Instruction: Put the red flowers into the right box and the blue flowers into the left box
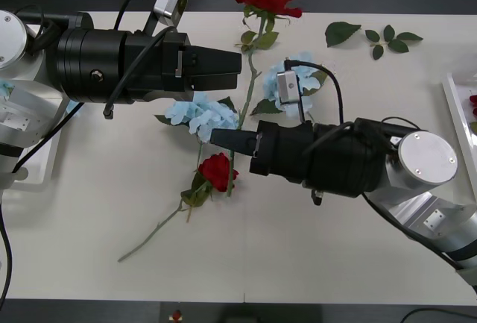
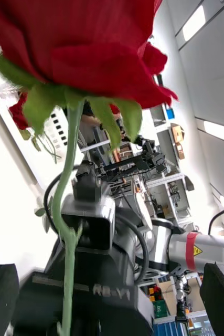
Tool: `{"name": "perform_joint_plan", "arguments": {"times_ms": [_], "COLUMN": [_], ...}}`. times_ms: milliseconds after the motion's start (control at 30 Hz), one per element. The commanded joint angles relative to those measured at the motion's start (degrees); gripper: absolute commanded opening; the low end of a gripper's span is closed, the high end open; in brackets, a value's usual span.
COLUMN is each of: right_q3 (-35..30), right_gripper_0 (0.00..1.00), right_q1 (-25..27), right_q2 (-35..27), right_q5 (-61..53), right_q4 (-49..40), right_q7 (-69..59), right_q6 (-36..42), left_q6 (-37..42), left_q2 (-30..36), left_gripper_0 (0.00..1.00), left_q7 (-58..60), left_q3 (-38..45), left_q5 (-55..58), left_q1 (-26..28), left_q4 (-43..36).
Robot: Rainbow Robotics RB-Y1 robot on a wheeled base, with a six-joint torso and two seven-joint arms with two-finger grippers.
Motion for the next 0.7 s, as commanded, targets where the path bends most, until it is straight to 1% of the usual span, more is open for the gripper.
{"name": "perform_joint_plan", "arguments": {"times_ms": [33, 67, 167, 267, 300, 433, 567, 633, 700], "right_q3": [-3.17, -3.26, -4.22, -4.84, -4.93, -4.93, -4.93, -4.93, -4.93], "right_gripper_0": [0.00, 0.00, 0.00, 0.00, 0.00, 0.00, 0.00, 0.00, 0.00], "right_q1": [-3.25, -3.51, -5.01, -5.36, -5.27, -4.92, -3.25, -2.63, -2.11], "right_q2": [-7.26, -8.49, -15.52, -21.93, -25.80, -35.56, -42.94, -45.31, -47.33], "right_q5": [-0.90, -1.25, -1.69, -1.69, -1.96, -2.22, -2.75, -2.84, -2.84], "right_q4": [-1.32, -1.32, -1.23, -1.23, -1.23, -0.97, 1.93, 4.22, 6.50], "right_q7": [1.73, 1.82, 2.17, 2.43, 2.79, 3.22, 3.22, 3.31, 3.40], "right_q6": [0.55, 0.64, 0.47, 0.11, 0.11, -0.85, -1.03, -1.03, -1.03], "left_q6": [-0.73, -0.82, -1.70, 0.41, 2.69, 10.60, 19.13, 21.33, 21.85], "left_q2": [-0.81, -0.81, -0.28, 0.95, 1.74, 4.73, 7.46, 8.51, 9.48], "left_gripper_0": [1.00, 1.00, 1.00, 1.00, 1.00, 1.00, 1.00, 1.00, 1.00], "left_q7": [2.30, 2.22, 2.48, 3.27, 3.89, 7.93, 11.27, 11.62, 11.44], "left_q3": [0.61, 0.87, 3.51, 6.49, 7.90, 11.42, 14.58, 15.20, 15.20], "left_q5": [0.51, 0.51, -0.37, -3.89, -6.70, -13.47, -19.62, -21.73, -23.66], "left_q1": [1.46, 1.55, 1.99, 1.99, 1.99, 2.34, 3.39, 4.36, 5.85], "left_q4": [-1.05, -1.05, -1.57, -2.63, -3.60, -6.50, -11.15, -13.44, -15.81]}}
